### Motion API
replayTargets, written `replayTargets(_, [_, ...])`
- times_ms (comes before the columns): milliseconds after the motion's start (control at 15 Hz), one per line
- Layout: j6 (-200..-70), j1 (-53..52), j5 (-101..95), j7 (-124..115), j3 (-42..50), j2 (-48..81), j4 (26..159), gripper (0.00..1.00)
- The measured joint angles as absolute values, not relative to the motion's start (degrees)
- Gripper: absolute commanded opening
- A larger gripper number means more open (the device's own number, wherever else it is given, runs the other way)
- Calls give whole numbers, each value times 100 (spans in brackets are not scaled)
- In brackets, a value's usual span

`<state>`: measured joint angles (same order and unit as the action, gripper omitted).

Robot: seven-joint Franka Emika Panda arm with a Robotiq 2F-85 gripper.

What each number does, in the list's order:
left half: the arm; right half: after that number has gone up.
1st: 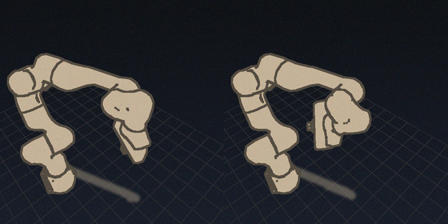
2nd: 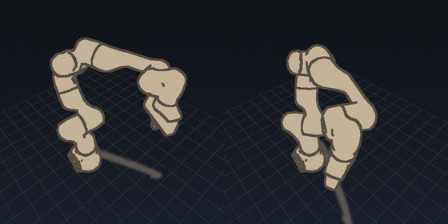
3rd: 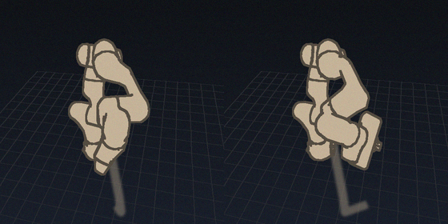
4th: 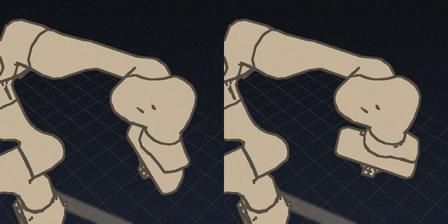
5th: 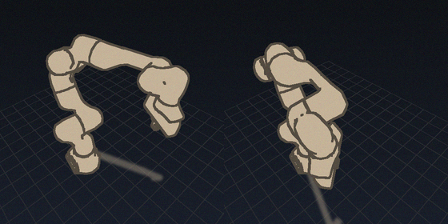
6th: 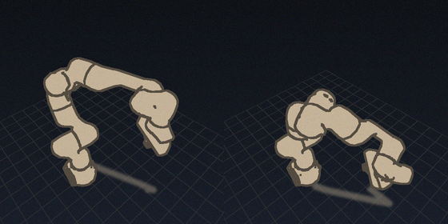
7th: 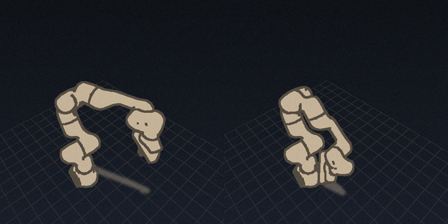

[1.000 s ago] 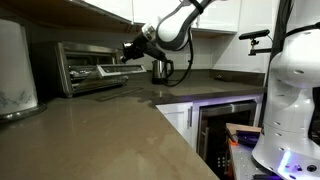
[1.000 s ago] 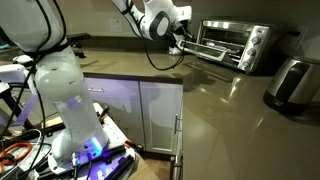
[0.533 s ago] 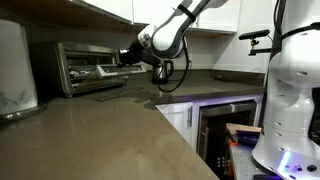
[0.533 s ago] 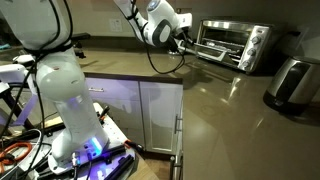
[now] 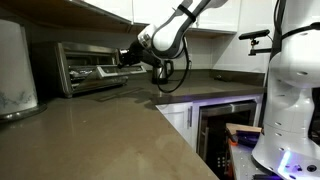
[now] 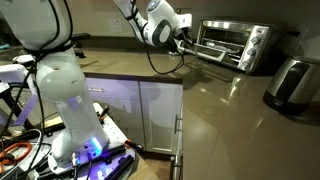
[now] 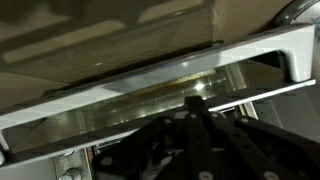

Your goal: Open the oven door

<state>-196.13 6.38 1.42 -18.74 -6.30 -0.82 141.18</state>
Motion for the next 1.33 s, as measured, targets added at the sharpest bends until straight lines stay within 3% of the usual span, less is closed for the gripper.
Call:
replayTargets(1000, [-18863, 393, -360, -3102, -1153, 224, 14199, 0])
replayTargets(1333, [-18227, 114, 226, -2658, -960, -415, 14421, 0])
